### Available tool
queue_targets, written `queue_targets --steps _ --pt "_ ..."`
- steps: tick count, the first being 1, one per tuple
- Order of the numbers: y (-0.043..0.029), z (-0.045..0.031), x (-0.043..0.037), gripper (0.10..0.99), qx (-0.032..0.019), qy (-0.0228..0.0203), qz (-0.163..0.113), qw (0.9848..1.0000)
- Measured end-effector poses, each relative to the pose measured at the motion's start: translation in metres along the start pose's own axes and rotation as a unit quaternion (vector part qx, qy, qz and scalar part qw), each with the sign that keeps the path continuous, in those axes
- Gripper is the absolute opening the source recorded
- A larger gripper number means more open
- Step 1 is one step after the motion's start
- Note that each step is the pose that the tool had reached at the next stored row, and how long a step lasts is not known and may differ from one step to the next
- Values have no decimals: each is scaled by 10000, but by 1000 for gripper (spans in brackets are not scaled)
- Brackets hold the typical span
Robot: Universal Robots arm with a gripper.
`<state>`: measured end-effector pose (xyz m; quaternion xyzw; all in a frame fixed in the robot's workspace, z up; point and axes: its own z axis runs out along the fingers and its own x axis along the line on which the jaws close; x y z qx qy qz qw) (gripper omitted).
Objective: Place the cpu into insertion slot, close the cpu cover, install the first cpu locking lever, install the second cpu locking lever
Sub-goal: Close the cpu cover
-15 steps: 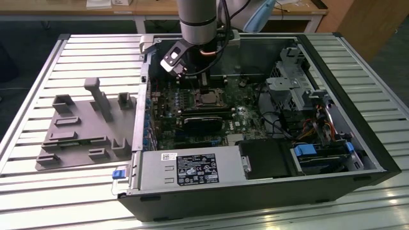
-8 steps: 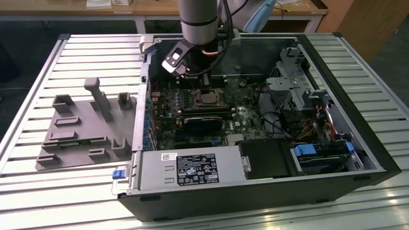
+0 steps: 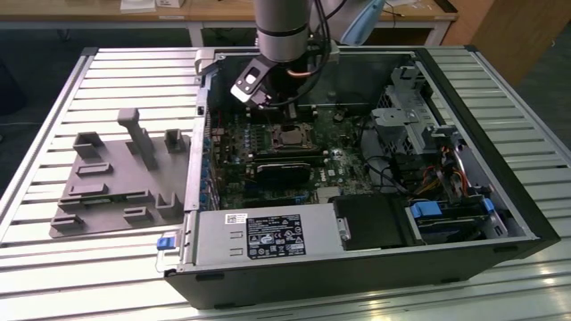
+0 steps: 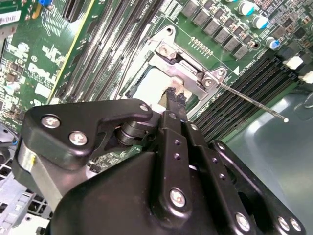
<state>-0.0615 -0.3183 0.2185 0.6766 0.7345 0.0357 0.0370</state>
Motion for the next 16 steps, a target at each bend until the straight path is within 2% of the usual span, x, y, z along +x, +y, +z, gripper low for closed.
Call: queue_targets --steps 4,7,12,16 --pt "18 2 -2 102 38 -2 -124 9999" --pt "23 2 -2 102 65 -22 -236 9997" --pt "24 3 -2 102 99 -110 -451 9989" --pt "24 3 -2 102 116 -185 -661 9976"
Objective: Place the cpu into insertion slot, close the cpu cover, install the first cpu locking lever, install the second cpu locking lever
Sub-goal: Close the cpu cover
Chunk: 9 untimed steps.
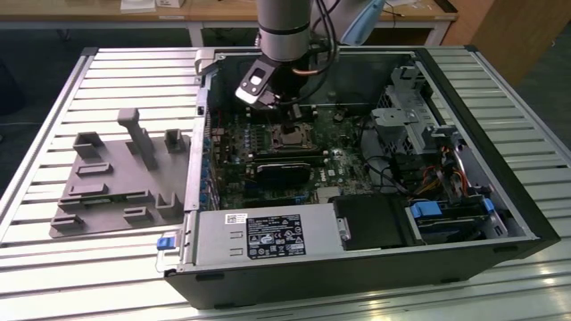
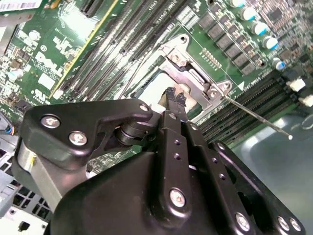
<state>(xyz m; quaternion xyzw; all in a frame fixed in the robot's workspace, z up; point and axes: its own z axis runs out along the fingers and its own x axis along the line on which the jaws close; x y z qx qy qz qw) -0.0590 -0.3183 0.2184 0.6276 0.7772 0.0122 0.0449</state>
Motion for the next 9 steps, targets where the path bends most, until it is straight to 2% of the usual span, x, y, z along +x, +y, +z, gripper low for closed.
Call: queue_targets --steps 3,6,9 --pt "0 0 0 102 2 -34 -185 9998" --pt "0 1 0 102 -7 -35 -427 9991" --pt "0 1 0 102 -20 -31 -693 9976"
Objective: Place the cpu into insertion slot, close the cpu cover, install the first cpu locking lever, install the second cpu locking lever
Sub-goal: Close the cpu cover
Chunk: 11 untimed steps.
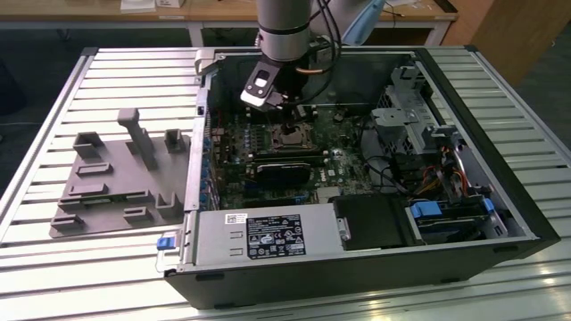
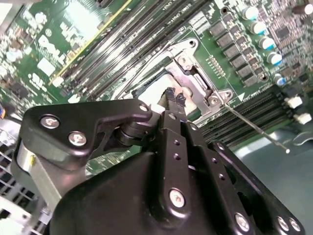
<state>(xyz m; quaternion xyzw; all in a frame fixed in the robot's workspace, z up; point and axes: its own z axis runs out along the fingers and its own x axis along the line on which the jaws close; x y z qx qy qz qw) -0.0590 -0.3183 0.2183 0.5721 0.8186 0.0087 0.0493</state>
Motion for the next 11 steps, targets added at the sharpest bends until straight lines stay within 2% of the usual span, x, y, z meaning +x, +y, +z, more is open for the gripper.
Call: queue_targets --steps 3,6,11 --pt "0 1 0 102 -16 10 -268 9996" --pt "0 2 0 102 -30 16 -515 9987" --pt "0 5 1 102 -56 34 -955 9954"
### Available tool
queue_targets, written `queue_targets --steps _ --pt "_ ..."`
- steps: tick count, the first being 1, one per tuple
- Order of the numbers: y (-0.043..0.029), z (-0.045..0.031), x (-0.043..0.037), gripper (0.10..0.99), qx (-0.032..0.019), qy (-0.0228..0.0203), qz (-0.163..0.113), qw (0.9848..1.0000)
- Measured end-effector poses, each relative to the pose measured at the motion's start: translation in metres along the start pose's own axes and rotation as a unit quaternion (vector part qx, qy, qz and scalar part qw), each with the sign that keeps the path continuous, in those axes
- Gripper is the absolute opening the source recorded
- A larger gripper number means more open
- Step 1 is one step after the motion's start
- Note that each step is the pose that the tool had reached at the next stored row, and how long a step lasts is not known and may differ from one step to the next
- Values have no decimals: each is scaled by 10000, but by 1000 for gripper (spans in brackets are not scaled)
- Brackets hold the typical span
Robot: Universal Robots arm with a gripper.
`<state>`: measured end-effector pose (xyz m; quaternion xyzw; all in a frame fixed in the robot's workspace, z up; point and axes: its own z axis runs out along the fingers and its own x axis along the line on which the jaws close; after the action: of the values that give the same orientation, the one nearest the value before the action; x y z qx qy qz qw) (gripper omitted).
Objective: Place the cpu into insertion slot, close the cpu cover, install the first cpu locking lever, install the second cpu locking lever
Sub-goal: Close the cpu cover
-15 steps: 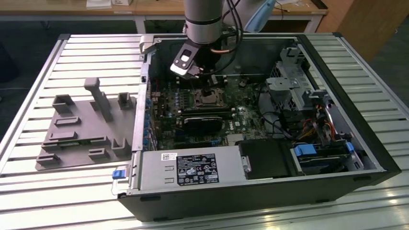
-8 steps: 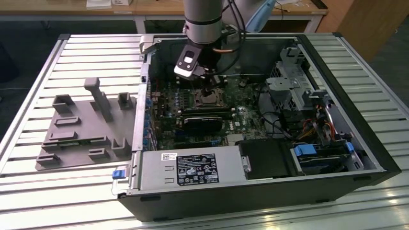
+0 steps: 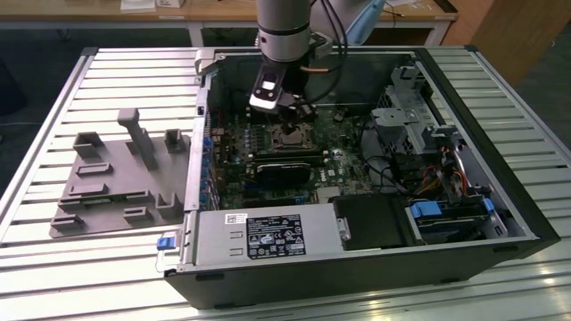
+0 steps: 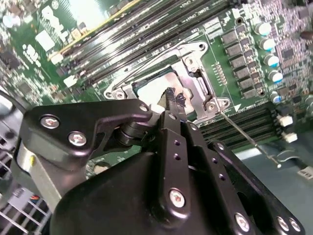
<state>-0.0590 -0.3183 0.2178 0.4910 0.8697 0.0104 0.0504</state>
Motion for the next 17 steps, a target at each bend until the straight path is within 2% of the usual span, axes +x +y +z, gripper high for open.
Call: queue_targets --steps 4,5,6,11,14,17 --pt "0 2 0 102 -21 13 -365 9993" --pt "0 3 0 102 -33 21 -544 9985" --pt "0 4 0 102 -44 28 -731 9973" --pt "-1 6 1 102 -72 47 -1177 9930" --pt "-1 7 1 102 -89 59 -1447 9894" --pt "-1 8 1 102 -107 71 -1718 9851"
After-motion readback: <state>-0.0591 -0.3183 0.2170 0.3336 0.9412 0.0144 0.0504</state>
